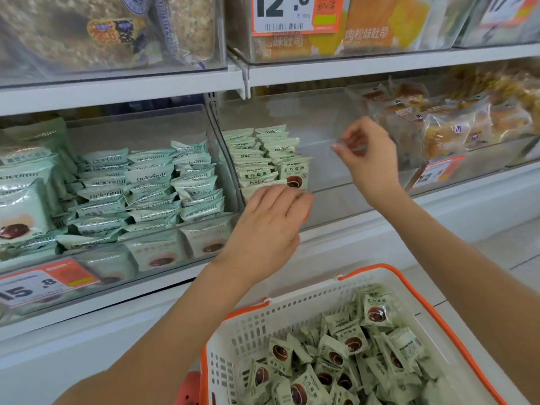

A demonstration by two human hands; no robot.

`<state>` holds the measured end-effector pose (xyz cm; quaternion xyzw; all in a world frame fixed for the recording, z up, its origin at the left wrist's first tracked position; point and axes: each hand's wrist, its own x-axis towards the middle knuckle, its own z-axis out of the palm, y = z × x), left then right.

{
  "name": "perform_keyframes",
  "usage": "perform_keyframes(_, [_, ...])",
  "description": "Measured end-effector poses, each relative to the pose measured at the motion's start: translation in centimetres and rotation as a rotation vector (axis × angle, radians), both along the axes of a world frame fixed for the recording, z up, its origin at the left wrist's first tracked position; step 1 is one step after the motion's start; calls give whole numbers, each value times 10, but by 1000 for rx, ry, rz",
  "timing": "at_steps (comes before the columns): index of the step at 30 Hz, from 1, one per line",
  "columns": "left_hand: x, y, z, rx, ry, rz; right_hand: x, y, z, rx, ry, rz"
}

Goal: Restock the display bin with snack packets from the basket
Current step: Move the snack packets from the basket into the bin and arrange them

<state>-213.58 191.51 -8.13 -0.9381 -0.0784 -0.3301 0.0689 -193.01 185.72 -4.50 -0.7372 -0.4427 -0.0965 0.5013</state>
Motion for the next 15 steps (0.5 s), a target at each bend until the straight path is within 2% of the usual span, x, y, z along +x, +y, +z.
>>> perform_keyframes(3, [6,-25,-14,-32,40,-46,-22,-58,-32,81,97,-73])
perform_keyframes(5, [11,-48,-30,-142,199,-88,-29,-97,-84,20,169,-148])
perform_keyframes(6, [14,-59,-41,-216,326,-86,-32,-117,-115,-76,207,-187])
perform_keyframes(7, [15,-69,-56,-289,463,-66,-36,-137,-147,-230,251,-204])
perform_keyframes(9, [8,-87,-96,-419,675,-14,-50,-175,-206,-706,338,-187])
perform_keyframes(11, [-9,-105,-141,-606,796,70,-71,-207,-258,-1225,356,-102])
perform_keyframes(12, [-20,-114,-164,-700,842,121,-84,-220,-279,-1405,350,-36])
perform_keyframes(13, [-33,-124,-184,-785,894,164,-99,-230,-294,-1521,346,34])
perform_keyframes(15, [-57,-144,-215,-890,1027,215,-125,-242,-314,-1618,378,116])
